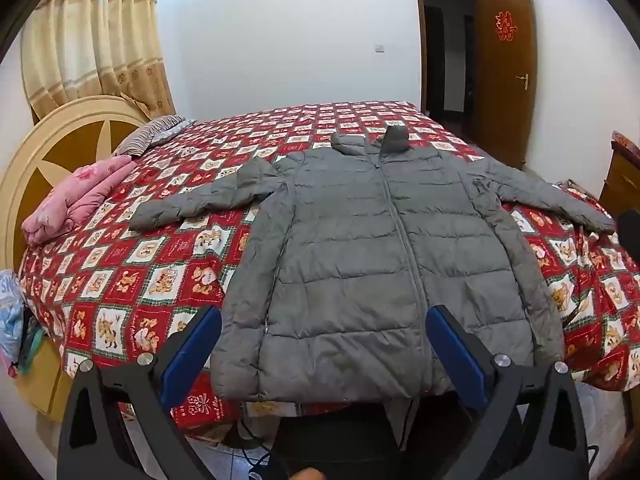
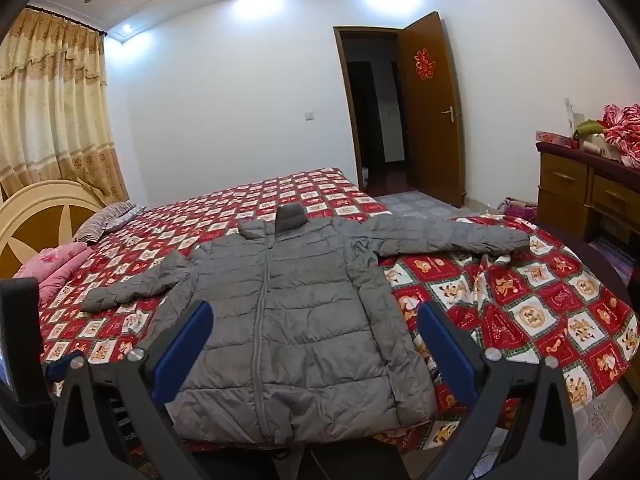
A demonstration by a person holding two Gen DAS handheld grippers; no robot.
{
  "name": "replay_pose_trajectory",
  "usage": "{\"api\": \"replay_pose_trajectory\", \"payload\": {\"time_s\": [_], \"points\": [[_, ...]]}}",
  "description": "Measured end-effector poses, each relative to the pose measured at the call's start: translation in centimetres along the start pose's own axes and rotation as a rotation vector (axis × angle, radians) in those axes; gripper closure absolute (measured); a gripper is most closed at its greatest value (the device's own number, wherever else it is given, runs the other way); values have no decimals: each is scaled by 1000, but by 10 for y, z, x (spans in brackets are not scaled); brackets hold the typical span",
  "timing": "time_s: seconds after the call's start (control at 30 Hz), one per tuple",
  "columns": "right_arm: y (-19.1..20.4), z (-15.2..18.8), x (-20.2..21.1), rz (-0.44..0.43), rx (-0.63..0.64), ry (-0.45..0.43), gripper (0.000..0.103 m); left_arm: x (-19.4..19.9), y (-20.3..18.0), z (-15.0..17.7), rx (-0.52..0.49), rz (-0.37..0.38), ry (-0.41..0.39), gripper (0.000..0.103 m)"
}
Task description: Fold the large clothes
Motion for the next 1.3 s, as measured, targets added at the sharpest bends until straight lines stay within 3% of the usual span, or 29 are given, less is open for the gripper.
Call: {"api": "replay_pose_trajectory", "payload": {"time_s": [0.2, 0.6, 1.3], "points": [[-11, -4, 0, 5, -1, -20, 0, 6, 5, 1, -2, 10, -27, 1], [-6, -1, 4, 47, 29, -25, 0, 7, 2, 1, -3, 6, -9, 1], [-2, -1, 3, 38, 29, -16, 0, 11, 2, 1, -14, -6, -25, 1]]}}
Point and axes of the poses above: each gripper's, at about its wrist camera, not at the fingertips, and x roughly against the way its jaws point, y to its left, z to its underside, the point moved 3 cm from there along -x, roughly the way its jaws point, and after that the axes turned 2 degrees about y, right-handed, at the moved point
